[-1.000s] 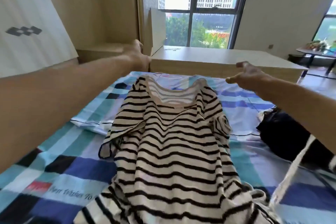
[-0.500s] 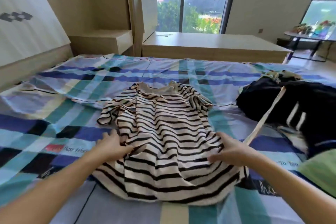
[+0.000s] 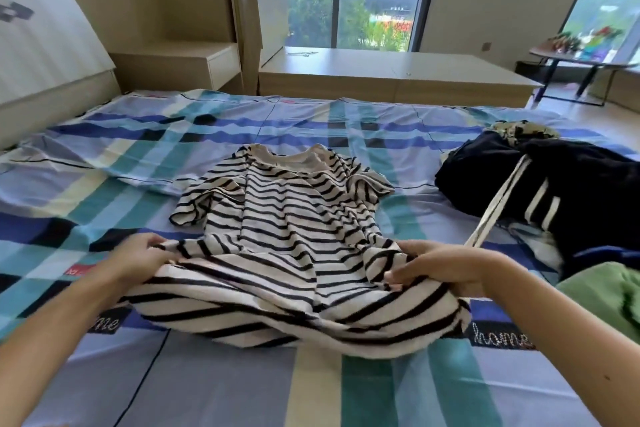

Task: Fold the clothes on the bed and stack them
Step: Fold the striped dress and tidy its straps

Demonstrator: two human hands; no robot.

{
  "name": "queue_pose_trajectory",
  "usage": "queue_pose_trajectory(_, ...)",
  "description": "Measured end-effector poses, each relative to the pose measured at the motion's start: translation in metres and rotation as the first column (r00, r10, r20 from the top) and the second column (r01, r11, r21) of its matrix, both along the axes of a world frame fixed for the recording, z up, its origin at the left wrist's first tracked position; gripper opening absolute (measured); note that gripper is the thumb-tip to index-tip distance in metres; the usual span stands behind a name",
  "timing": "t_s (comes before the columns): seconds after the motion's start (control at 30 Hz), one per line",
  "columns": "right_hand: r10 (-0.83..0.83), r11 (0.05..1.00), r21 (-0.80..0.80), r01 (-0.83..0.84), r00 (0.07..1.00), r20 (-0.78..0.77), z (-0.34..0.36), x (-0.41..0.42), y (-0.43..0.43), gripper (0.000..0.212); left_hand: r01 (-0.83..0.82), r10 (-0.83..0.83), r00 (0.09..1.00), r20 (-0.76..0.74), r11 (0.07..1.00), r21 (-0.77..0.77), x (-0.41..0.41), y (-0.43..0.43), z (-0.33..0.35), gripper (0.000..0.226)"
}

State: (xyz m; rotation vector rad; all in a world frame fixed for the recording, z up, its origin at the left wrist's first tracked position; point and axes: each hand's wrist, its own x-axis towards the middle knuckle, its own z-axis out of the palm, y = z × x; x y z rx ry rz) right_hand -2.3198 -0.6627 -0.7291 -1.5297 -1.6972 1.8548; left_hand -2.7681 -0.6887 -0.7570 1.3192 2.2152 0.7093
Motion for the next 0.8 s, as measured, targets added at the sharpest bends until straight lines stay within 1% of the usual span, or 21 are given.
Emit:
queue_pose_trajectory(0.03,0.022,0.998,-0.056,-0.026,0.997,-0.070,0.004,0.004,-0.005,0.053,-0.062,0.062,0.997,-0.052,0.998,0.000,-0.012,0.000,0.001,0.017)
queue_pose_trajectory(0.07,0.047,0.994,-0.096,-0.057,0.994,-0.101,0.003,0.008,-0.006,0.055,-0.111,0.110,0.989,-0.103,0.994,-0.011,-0.024,-0.001,0.001,0.018)
queue_pose_trajectory(0.1,0.094,0.989,-0.106,-0.102,0.993,-0.073,0.003,0.012,-0.008,0.055,-0.135,0.127,0.980,-0.151,0.990,-0.043,-0.035,-0.002,0.000,0.021)
queue_pose_trajectory(0.13,0.155,0.984,-0.096,-0.153,0.988,0.013,-0.004,0.015,-0.007,0.053,-0.146,0.124,0.971,-0.206,0.984,-0.097,-0.044,-0.004,-0.003,0.025)
queue_pose_trajectory(0.17,0.211,0.976,-0.083,-0.201,0.969,0.131,-0.009,0.016,-0.007,0.050,-0.147,0.105,0.961,-0.254,0.977,-0.153,-0.051,-0.004,-0.008,0.031)
queue_pose_trajectory(0.23,0.275,0.960,-0.063,-0.273,0.879,0.390,-0.016,0.016,-0.006,0.047,-0.121,0.040,0.947,-0.318,0.963,-0.240,-0.067,-0.001,-0.024,0.043)
queue_pose_trajectory(0.27,0.269,0.957,-0.029,-0.289,0.842,0.468,-0.018,0.014,-0.007,0.048,-0.105,0.003,0.938,-0.347,0.956,-0.274,-0.069,-0.001,-0.029,0.050)
queue_pose_trajectory(0.3,0.235,0.956,0.033,-0.291,0.831,0.504,-0.018,0.011,-0.008,0.046,-0.087,-0.034,0.925,-0.377,0.950,-0.299,-0.063,-0.004,-0.026,0.059)
queue_pose_trajectory(0.33,0.186,0.953,0.114,-0.281,0.839,0.511,-0.018,0.010,-0.007,0.045,-0.055,-0.077,0.920,-0.384,0.946,-0.320,-0.053,-0.008,-0.019,0.066)
queue_pose_trajectory(0.4,0.097,0.934,0.253,-0.251,0.862,0.498,-0.016,0.006,-0.008,0.044,-0.006,-0.143,0.914,-0.380,0.931,-0.364,-0.035,-0.011,-0.010,0.069)
queue_pose_trajectory(0.47,0.076,0.928,0.284,-0.242,0.868,0.491,-0.021,0.002,-0.009,0.054,-0.025,-0.172,0.872,-0.458,0.919,-0.393,-0.017,-0.012,-0.004,0.077)
queue_pose_trajectory(0.5,0.086,0.921,0.288,-0.264,0.856,0.511,-0.024,0.000,-0.010,0.060,-0.028,-0.189,0.836,-0.515,0.923,-0.384,-0.007,-0.013,-0.002,0.082)
queue_pose_trajectory(0.53,0.100,0.911,0.285,-0.298,0.830,0.549,-0.025,-0.004,-0.011,0.064,0.005,-0.223,0.799,-0.558,0.931,-0.364,0.003,-0.011,0.000,0.084)
queue_pose_trajectory(0.6,0.145,0.899,0.240,-0.365,0.768,0.624,-0.025,-0.013,-0.012,0.066,0.142,-0.310,0.773,-0.554,0.935,-0.325,0.025,-0.009,0.002,0.087)
queue_pose_trajectory(0.67,0.237,0.911,0.113,-0.396,0.729,0.642,-0.022,-0.017,-0.006,0.059,0.331,-0.435,0.784,-0.444,0.897,-0.294,0.054,-0.008,0.002,0.087)
queue_pose_trajectory(0.7,0.288,0.918,0.029,-0.395,0.716,0.635,-0.019,-0.017,-0.002,0.052,0.418,-0.507,0.769,-0.389,0.860,-0.293,0.070,-0.010,0.002,0.090)
queue_pose_trajectory(0.77,0.365,0.921,-0.118,-0.371,0.717,0.593,-0.010,-0.017,0.003,0.043,0.551,-0.639,0.702,-0.314,0.767,-0.330,0.096,-0.010,-0.004,0.113)
queue_pose_trajectory(0.8,0.375,0.923,-0.156,-0.353,0.726,0.577,-0.007,-0.016,0.005,0.043,0.595,-0.685,0.661,-0.306,0.728,-0.342,0.108,-0.008,-0.008,0.122)
